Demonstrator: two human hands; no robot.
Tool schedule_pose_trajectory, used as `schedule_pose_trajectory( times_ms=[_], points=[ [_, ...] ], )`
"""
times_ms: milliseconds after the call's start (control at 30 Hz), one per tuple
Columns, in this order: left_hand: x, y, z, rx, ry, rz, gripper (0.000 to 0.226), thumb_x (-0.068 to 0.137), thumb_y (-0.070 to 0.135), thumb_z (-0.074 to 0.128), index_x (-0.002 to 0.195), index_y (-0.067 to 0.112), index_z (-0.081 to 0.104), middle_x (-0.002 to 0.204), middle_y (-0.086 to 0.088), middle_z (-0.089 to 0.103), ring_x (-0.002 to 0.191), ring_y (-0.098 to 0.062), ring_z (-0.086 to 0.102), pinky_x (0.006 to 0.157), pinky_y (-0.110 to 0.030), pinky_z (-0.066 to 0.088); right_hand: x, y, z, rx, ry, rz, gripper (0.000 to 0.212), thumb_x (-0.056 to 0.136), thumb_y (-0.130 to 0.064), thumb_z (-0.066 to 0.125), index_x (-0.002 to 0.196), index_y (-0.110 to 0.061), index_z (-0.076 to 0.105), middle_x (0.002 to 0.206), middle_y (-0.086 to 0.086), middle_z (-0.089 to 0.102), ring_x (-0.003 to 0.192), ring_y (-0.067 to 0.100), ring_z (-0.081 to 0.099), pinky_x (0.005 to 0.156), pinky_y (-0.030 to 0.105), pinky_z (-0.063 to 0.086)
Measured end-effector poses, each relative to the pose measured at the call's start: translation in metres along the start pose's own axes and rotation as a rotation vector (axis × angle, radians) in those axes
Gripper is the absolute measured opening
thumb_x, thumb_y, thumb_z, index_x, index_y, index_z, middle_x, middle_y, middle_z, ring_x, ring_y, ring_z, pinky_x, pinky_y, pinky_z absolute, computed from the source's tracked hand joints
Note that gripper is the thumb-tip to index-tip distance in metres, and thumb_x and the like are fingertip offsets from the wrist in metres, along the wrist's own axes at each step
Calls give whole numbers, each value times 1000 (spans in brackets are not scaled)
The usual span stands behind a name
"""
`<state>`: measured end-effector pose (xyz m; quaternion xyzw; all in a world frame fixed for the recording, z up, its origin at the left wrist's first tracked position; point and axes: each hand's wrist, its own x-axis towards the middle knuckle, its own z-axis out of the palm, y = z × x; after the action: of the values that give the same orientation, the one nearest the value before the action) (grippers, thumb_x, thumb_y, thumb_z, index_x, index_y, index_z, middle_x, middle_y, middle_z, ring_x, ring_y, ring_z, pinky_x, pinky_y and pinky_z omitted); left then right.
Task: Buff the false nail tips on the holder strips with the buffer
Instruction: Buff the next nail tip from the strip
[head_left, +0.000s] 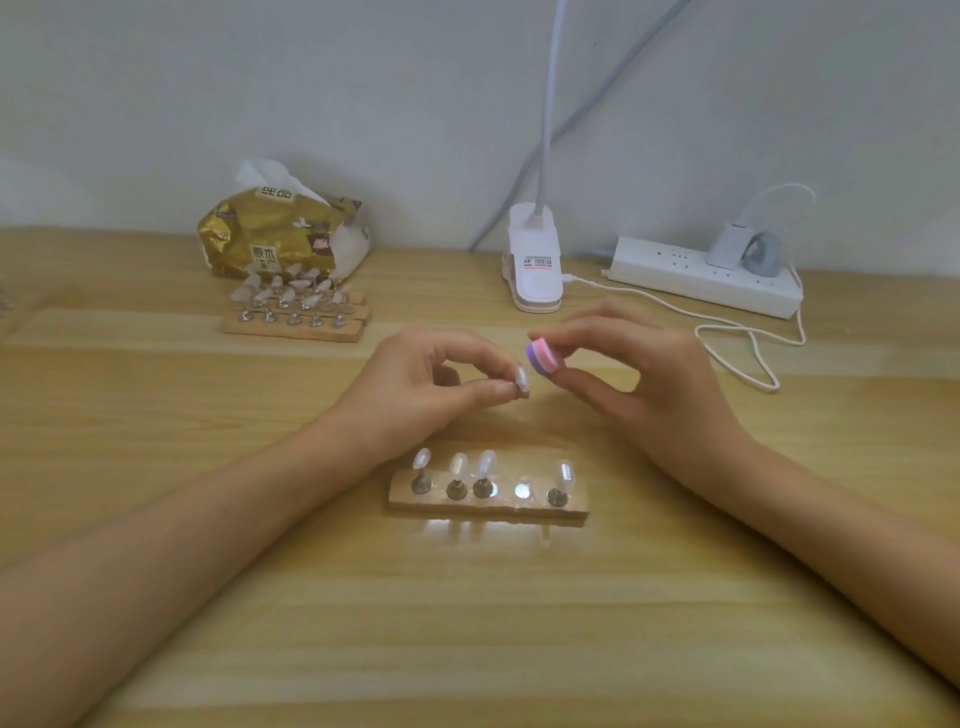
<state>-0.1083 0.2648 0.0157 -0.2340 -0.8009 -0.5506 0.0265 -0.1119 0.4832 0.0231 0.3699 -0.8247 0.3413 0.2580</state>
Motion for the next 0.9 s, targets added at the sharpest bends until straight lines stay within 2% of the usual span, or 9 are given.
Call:
schedule_pose_trajectory(
  times_ms=[100,233,300,367,467,567,700,800,900],
  points=[
    [1,-1,0,20,10,-6,9,82,17,76,90,18,79,86,9,72,53,-7,43,50,-16,36,-1,-5,7,-28,1,-84,18,88,-6,76,106,-6,75,100,7,69,93,14,66,86,23,52],
    [0,-1,0,10,8,-8,6,82,17,76,85,22,79,85,11,71,49,-5,40,47,-11,34,-2,-2,2,8,8,9,14,89,-10,74,102,-5,76,98,6,70,90,12,66,84,28,53],
    [0,0,0,15,11,-7,8,80,22,77,87,19,79,83,12,71,50,-3,41,48,-12,34,-2,-6,4,-24,31,-79,15,88,-7,76,103,-4,75,99,7,70,92,12,66,85,23,52],
    [0,-1,0,17,24,-25,13,78,27,77,88,19,79,83,12,71,51,-6,41,49,-14,34,-2,-5,7,-33,-3,-88,14,87,-4,77,101,-4,75,98,7,69,91,12,65,85,22,52],
    [-1,0,0,8,16,-32,5,82,19,77,84,23,78,88,10,73,50,-7,39,48,-12,34,-2,-1,1,-30,17,-14,15,87,-5,76,102,-5,75,98,7,69,90,11,65,85,27,53],
    [0,0,0,15,31,-46,7,82,20,76,89,19,79,89,8,73,51,-9,38,48,-13,34,-2,-5,4,-38,34,-109,17,87,-5,76,104,-5,75,99,7,69,92,12,65,85,21,51],
    [-1,1,1,10,28,-40,4,83,18,76,85,21,78,89,8,73,48,-1,40,48,-10,34,-3,0,2,-42,12,-40,15,87,-4,76,102,-6,75,98,7,69,90,10,64,84,25,52],
    [-1,2,0,14,33,-46,5,83,20,77,88,20,78,88,9,73,49,-2,41,48,-10,34,-4,-2,5,-50,16,-115,17,86,-3,77,103,-5,75,99,7,68,92,12,65,84,20,51],
    [-1,1,0,-6,43,-53,4,82,23,77,81,27,77,87,8,73,51,-8,41,49,-13,35,-3,1,5,-36,-42,-29,11,88,-4,76,98,-6,75,96,6,68,88,14,66,82,29,53]
  ],
)
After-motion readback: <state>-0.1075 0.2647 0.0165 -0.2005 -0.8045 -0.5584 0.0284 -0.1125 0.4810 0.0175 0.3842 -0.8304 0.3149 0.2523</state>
